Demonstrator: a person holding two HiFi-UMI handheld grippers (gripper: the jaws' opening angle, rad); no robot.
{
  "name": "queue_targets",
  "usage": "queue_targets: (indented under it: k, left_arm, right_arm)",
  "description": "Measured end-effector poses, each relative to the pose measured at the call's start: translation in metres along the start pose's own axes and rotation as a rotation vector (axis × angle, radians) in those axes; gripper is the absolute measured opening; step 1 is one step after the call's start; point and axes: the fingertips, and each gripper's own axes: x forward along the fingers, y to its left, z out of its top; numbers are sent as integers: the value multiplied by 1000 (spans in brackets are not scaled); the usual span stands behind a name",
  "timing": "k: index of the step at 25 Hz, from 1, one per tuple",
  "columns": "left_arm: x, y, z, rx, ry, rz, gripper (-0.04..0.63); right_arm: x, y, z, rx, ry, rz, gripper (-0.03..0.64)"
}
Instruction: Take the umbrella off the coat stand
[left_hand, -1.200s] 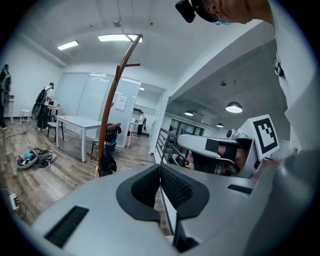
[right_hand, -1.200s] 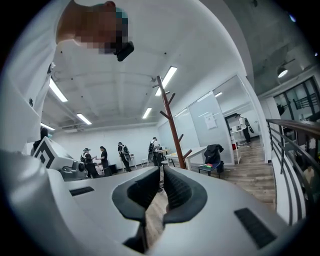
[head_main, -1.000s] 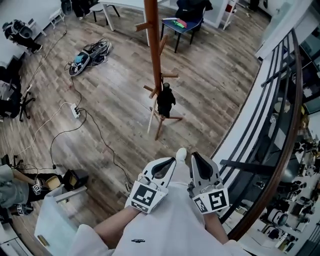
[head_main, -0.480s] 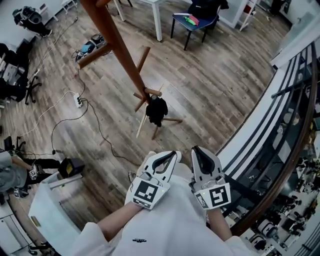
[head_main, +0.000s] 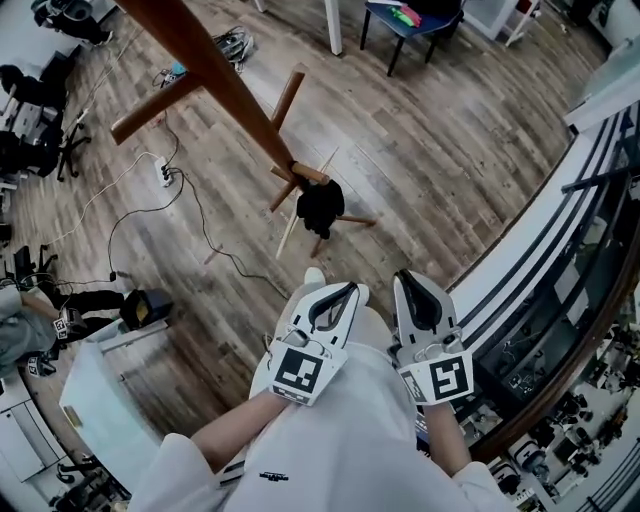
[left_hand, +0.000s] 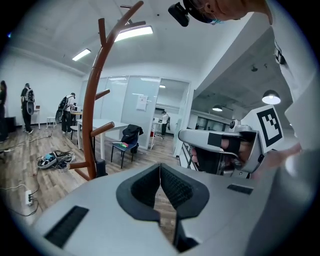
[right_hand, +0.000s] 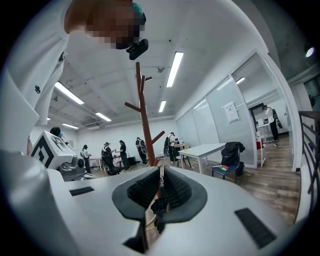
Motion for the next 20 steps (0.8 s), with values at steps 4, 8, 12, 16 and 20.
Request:
queue_targets:
  k: [4, 8, 12, 16, 20]
  left_arm:
    - [3, 13, -8, -5, -15, 34, 21]
    - [8, 24, -16, -27, -35, 44, 21]
    - [10, 32, -35, -43, 25, 50, 21]
    - [21, 44, -42, -61, -25, 80, 21]
    - [34, 54, -51, -41, -2, 93, 21]
  right_arm:
    - [12, 3, -13, -9, 16, 39, 51]
    - [24, 4, -25, -4, 37, 64, 51]
    - [34, 3, -41, -3, 61, 79, 51]
    - [46, -7, -71, 31, 104, 75, 51]
    - [56, -19, -98, 31, 138, 80, 51]
